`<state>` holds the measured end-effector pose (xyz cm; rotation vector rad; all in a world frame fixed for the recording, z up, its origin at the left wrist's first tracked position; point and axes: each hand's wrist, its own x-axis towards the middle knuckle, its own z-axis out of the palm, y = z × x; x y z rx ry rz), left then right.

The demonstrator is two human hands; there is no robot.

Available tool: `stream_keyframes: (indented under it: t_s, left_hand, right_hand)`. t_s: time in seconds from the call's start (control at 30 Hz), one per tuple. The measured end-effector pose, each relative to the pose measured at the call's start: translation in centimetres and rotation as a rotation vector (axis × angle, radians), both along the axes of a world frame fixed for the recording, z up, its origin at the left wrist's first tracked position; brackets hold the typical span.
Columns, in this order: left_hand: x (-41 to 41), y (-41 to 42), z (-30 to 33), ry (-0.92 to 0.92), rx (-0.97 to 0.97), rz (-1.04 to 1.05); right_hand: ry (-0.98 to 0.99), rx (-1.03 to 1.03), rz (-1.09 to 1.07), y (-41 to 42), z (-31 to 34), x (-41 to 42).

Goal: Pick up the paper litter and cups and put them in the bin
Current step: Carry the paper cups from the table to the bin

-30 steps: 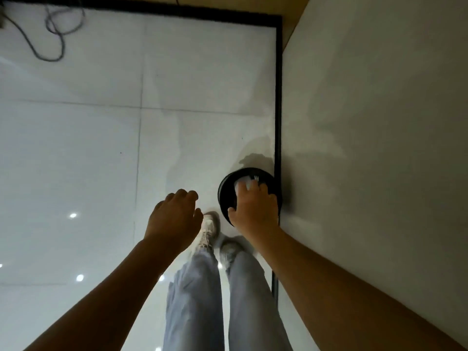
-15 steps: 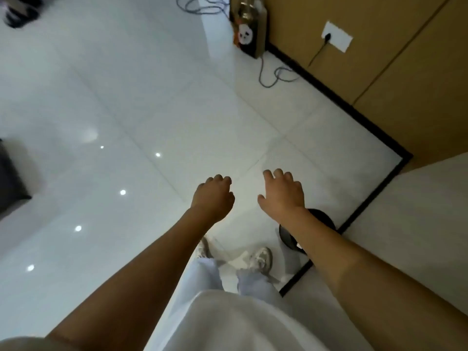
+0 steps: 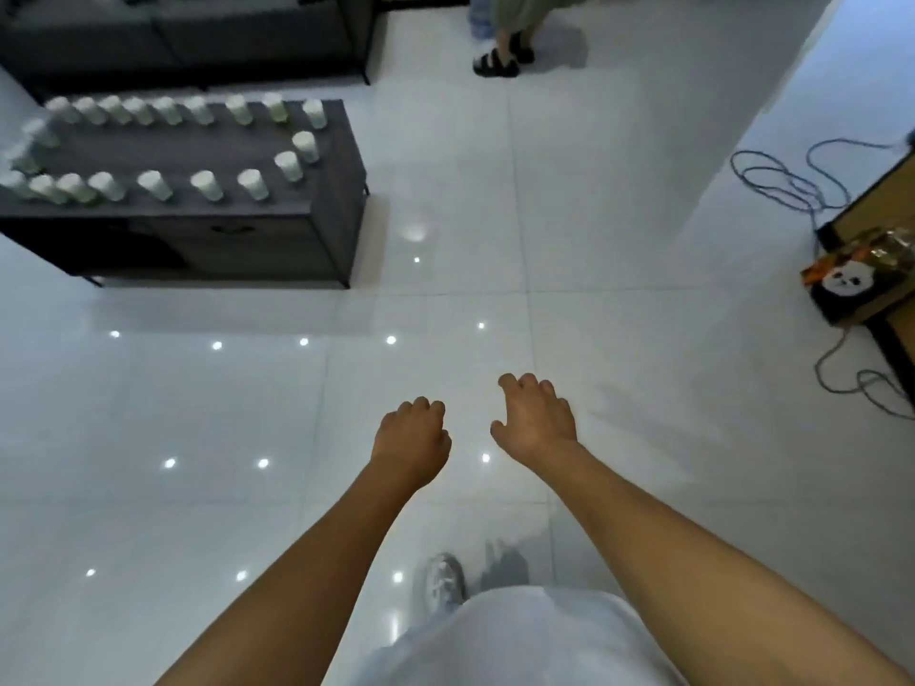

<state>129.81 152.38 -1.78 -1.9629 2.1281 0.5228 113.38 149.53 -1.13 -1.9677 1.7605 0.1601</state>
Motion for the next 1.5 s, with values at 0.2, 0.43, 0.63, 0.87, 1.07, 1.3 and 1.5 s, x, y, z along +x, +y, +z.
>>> stream_keyframes:
  t_s: [0.2, 0.43, 0.63, 0.87, 1.07, 1.3, 1.5]
  left_hand:
    - [12.3, -5.2, 1.2, -0.01, -0.006, 0.224]
    - [18.0, -13.6, 0.6, 0.048, 0.007, 0.38]
    - [21.9, -22.6, 0.7, 0.108, -0.033, 0.555]
    - [28.7, -30.9, 1.0, 0.126, -0.06, 0.676]
    - [38.6, -38.2, -0.4, 0.143, -0.03, 0.705]
    - [50.7, -46.5, -0.7, 0.14, -0.03, 0.685]
    - [57.3, -53.7, -1.2, 0.145, 0.064, 0.642]
  right_hand:
    - [-0.041, -0.035, 0.16, -6.9, 0.6, 12.0]
    - [0.001, -0.038, 0.29, -17.4, 0.0, 18.1]
    - [0.048, -0.046, 0.399, -28.6, 0.4, 22.8]
    - [0.07, -0.041, 0.494, -39.4, 0.7, 31.5]
    - [0.058, -0.013, 0.509, -47.2, -0.9, 41.7]
    - [0.022, 0.042, 0.441, -55.3, -1.7, 53.8]
    - [0.019, 0.108, 0.404, -61.7, -2.8, 59.7]
